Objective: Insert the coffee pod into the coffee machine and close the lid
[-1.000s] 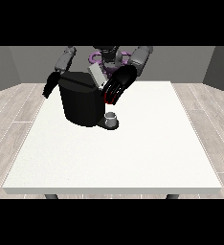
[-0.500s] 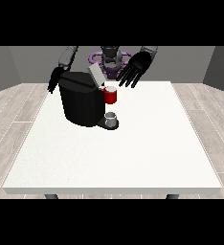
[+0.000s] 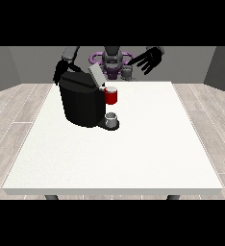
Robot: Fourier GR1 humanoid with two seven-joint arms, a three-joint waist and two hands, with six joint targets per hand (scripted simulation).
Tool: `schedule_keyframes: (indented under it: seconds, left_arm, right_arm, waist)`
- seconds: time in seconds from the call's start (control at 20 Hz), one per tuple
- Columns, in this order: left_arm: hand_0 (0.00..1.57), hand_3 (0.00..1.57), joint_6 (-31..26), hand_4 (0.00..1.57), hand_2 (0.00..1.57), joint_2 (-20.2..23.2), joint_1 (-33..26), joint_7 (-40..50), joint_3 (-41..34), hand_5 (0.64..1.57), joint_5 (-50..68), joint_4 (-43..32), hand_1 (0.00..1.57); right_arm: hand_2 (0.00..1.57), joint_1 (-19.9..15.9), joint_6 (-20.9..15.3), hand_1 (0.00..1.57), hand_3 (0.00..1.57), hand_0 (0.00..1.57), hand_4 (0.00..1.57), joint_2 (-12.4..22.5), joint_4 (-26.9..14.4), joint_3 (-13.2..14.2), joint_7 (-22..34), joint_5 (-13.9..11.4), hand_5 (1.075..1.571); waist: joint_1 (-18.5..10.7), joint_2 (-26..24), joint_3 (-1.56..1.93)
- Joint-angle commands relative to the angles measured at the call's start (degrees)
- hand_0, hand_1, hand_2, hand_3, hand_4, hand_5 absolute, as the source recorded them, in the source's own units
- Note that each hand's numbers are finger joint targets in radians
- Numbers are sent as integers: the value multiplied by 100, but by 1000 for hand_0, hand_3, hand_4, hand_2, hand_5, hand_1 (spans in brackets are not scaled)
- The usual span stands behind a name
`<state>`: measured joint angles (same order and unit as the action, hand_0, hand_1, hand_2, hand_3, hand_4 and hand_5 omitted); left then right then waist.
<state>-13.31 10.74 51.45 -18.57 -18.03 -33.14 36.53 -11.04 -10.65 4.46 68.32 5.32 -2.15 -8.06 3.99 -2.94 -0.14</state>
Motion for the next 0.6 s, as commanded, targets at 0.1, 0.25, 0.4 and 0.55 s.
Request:
schedule_keyframes:
  seconds: [0.1, 0.25, 0.4, 0.55]
  left_arm:
    - [0, 0, -260, 394, 0, -732, -1375, -305, -578, 1571, 880, -196, 0]
    - [0, 0, -233, 393, 0, -915, -1751, -359, -461, 1571, 845, -178, 0]
    - [0, 0, -361, 442, 0, -876, -1946, -180, -424, 1571, 917, -46, 0]
    - [0, 0, -321, 420, 0, -1021, -2043, -124, -342, 1571, 975, 168, 0]
  right_arm:
    - [0, 332, 343, 0, 0, 0, 0, 196, 207, 213, -173, 345, 1571]
    - [0, 104, 634, 0, 0, 0, 0, 47, 502, -39, 113, 472, 1571]
    - [0, 86, 833, 0, 0, 0, 0, 150, 651, -166, 94, 439, 1571]
    - [0, -312, 862, 0, 0, 0, 154, 312, 828, -232, 257, 312, 1571]
  waist:
    - [-667, -1017, 9]
    - [-795, -1324, 11]
    - [-945, -1412, 14]
    - [-1097, -1416, 14]
